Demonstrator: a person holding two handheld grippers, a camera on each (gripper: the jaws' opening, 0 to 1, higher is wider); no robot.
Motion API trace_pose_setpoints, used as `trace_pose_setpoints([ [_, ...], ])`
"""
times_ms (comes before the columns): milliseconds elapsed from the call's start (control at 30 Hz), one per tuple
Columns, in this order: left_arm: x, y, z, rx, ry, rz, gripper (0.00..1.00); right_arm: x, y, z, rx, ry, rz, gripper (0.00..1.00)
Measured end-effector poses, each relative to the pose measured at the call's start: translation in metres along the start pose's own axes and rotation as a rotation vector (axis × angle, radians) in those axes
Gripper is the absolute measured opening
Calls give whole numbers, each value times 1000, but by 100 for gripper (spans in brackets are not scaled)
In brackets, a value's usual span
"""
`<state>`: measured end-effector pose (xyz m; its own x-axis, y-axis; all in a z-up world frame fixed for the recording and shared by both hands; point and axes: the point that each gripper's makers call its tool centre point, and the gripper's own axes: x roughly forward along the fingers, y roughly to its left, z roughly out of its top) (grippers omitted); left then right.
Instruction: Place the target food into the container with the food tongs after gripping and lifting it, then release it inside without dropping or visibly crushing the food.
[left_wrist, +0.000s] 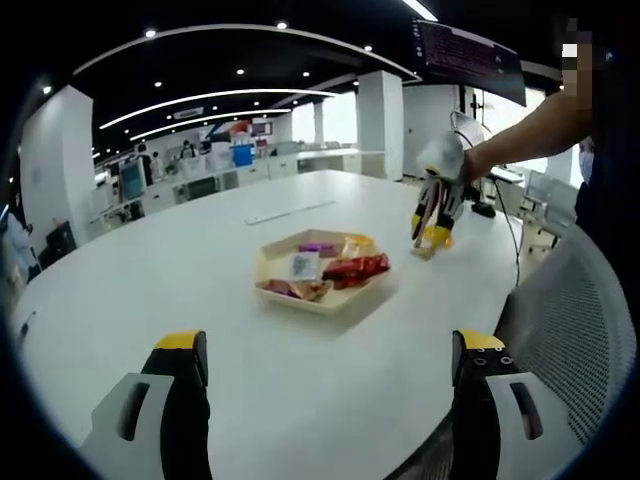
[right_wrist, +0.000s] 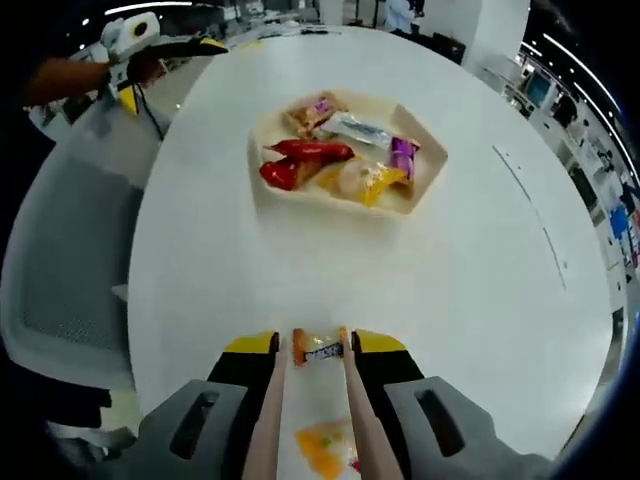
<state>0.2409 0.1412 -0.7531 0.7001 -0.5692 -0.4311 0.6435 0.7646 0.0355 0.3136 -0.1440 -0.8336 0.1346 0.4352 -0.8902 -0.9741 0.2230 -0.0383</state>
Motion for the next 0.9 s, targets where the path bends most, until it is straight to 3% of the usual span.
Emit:
trace_pose_setpoints([
  [133,0,0,0,-1,2,-2,99,3,1,-2,2,-3,5,25],
  [200,0,-1,0,-1,2,-3,99,3,0,1,76,-24,-3,24],
  [300,1,-1,-1,0,7,-6,99,3,-4,0,68,-18,-23,20],
  [367,1,-2,-1,1,9,-8,99,3,-8,0,166,-33,-32,19],
  [467,1,-2,-1,2,10,-7,99,3,-10,-1,192,-40,-37,18],
  [700,2,-3,-3,3,16,-14,99,4,-8,0,176,-27,-64,15],
  [900,2,-4,-3,0,18,-18,98,4,-11,0,214,-21,-95,14],
])
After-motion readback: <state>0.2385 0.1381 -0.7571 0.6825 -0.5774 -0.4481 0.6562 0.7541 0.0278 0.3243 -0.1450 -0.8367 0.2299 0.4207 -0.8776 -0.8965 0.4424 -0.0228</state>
